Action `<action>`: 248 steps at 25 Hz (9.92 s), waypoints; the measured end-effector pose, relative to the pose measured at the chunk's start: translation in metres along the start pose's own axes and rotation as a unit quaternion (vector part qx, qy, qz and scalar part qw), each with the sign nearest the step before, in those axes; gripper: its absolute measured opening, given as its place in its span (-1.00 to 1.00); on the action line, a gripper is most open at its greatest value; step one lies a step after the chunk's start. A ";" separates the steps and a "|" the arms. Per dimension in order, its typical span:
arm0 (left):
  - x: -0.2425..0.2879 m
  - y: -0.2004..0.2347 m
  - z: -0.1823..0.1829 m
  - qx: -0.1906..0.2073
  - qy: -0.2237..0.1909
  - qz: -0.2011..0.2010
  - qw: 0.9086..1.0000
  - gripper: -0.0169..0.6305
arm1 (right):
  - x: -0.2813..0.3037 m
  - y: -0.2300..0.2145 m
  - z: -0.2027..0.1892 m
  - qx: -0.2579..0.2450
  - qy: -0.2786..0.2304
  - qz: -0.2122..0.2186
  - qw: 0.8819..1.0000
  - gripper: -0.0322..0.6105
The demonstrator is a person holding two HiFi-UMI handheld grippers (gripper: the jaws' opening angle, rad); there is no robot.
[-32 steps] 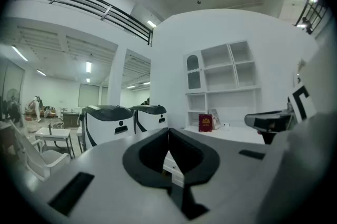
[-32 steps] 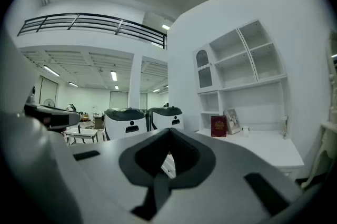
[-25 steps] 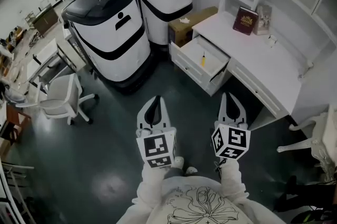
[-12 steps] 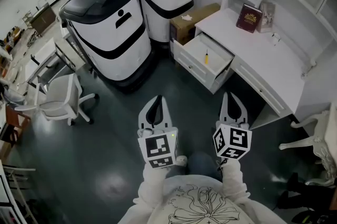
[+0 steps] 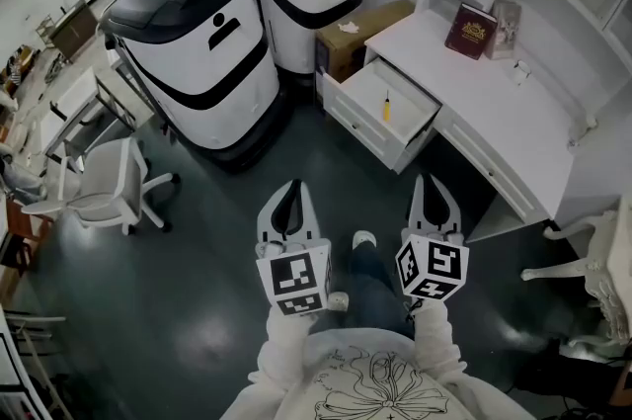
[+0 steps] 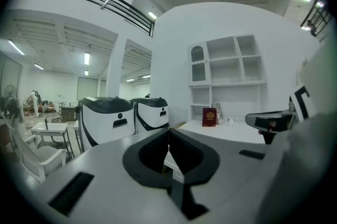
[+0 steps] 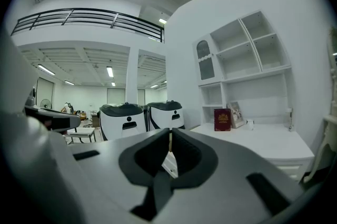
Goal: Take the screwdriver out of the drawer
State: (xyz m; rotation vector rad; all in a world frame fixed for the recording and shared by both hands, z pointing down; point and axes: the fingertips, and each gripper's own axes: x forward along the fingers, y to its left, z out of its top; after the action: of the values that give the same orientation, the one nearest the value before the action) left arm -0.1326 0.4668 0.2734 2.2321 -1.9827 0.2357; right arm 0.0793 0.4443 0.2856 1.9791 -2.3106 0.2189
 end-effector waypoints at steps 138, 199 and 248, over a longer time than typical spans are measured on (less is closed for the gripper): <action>0.631 -0.014 -0.213 -0.044 0.339 -0.076 0.937 -0.92 | 0.585 -0.166 -0.411 0.075 0.487 -0.012 0.870 -0.53; 0.579 0.009 -0.036 -0.066 0.170 -0.042 0.982 -0.92 | 0.542 -0.137 -0.171 -0.002 0.326 0.039 0.945 -0.68; 0.541 -0.008 0.150 -0.030 -0.035 -0.048 0.998 -0.92 | 0.517 -0.126 0.122 -0.001 0.000 0.045 0.999 -0.68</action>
State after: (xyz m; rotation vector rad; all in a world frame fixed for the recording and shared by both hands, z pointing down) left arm -0.0585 -0.0892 0.2427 2.3204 -1.8815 0.0858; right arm 0.1265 -0.0985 0.2552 1.8763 -2.4016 0.2243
